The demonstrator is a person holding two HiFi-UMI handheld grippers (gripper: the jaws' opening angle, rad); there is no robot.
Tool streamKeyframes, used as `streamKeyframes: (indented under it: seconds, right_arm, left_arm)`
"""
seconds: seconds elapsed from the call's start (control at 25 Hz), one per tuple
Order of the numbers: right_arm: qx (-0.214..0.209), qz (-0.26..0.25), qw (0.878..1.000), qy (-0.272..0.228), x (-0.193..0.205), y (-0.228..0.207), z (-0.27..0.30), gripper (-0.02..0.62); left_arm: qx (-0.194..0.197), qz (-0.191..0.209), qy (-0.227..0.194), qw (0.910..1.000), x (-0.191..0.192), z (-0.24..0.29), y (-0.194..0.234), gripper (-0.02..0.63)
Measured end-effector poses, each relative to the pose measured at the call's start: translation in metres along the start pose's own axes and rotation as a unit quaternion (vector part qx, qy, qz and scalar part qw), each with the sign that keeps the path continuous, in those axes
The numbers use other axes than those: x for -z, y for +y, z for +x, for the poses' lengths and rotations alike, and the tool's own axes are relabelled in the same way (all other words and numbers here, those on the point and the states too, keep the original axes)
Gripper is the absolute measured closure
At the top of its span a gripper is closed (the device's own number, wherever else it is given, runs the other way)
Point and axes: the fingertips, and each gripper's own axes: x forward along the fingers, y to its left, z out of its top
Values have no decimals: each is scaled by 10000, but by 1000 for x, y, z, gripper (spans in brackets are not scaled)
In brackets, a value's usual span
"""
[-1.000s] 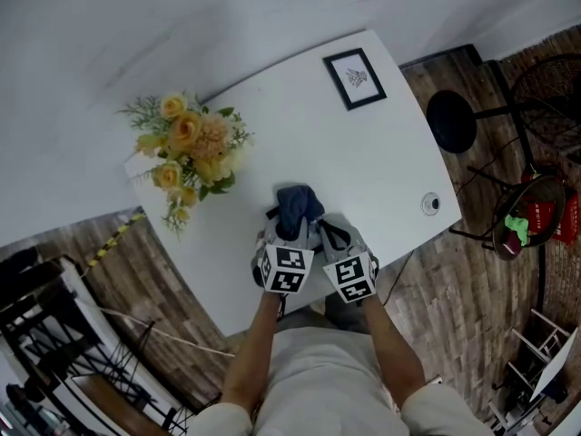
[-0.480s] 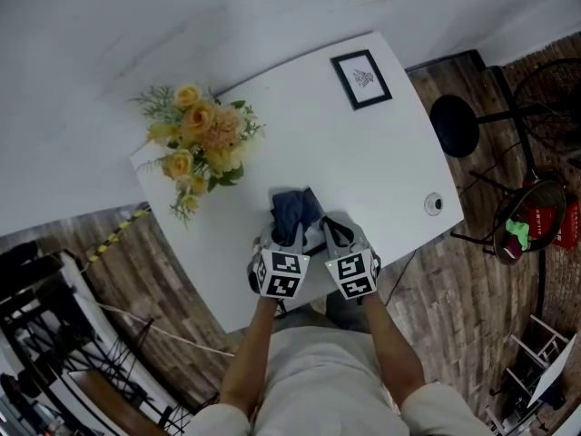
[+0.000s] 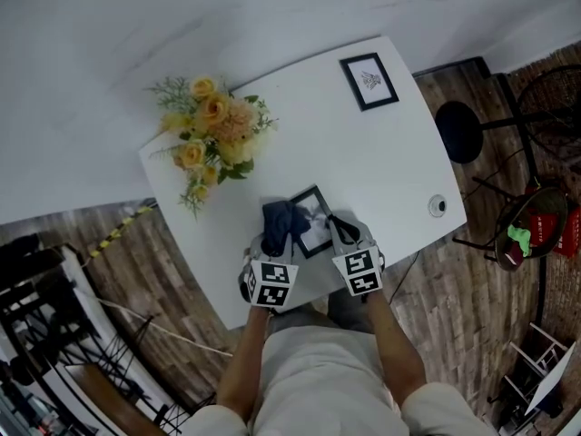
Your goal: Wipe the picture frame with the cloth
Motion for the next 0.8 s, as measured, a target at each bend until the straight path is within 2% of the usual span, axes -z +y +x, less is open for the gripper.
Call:
streamKeyframes:
  seconds: [0.28,0.44,0.64,0.8]
  right_arm:
    - [-80,73,9998,-190,-4,-5,-11,583]
    - [-92,15,9999,-122,3,-4,-19,573]
    - [-181,93,9998,30,19,1,-25,544]
    - [-203,136,9997,63,25,2,-24,540]
  left_arm:
    - [-217,-5,-25,9998,7,-15,9,526]
    - [-245,29,-218,9995,0,-27,6,526]
    - [192,216,-849,9960,-32,-35,-26,526]
    - [575,389,-1098,9915,-51,-25,-55,526]
